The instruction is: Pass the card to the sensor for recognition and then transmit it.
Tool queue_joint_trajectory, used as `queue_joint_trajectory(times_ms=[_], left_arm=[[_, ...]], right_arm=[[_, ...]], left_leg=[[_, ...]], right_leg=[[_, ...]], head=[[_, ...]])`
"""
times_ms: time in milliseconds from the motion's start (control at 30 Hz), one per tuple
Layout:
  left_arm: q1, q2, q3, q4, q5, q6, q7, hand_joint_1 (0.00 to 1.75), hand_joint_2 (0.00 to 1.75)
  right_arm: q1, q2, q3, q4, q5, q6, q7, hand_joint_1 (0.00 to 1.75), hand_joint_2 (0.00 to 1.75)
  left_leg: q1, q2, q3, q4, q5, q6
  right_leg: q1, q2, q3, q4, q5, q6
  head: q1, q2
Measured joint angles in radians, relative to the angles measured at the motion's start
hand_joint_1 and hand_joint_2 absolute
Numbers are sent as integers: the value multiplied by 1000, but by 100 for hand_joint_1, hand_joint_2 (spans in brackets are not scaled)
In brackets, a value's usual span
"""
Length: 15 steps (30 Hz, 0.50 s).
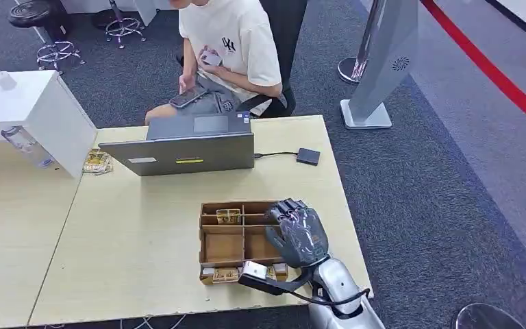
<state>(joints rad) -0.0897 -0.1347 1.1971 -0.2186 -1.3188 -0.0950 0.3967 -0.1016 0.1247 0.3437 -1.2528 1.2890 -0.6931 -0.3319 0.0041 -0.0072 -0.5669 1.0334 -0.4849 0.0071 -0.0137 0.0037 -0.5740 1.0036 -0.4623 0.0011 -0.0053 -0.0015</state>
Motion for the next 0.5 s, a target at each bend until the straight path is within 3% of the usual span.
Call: queue_joint_trajectory(times_ms=[133,500], left_arm=[[0,0,0,0,0,0,-3,0,0],[0,0,0,0,0,0,-8,0,0]], right_arm=[[-1,0,0,13,-3,0,6,79,175],[-3,0,0,47,-4,0,11,80,175]], left_leg=[[0,0,0,0,0,0],[0,0,0,0,0,0]], right_leg=[[0,0,0,0,0,0],[0,0,0,0,0,0]], head=[[0,0],[0,0]])
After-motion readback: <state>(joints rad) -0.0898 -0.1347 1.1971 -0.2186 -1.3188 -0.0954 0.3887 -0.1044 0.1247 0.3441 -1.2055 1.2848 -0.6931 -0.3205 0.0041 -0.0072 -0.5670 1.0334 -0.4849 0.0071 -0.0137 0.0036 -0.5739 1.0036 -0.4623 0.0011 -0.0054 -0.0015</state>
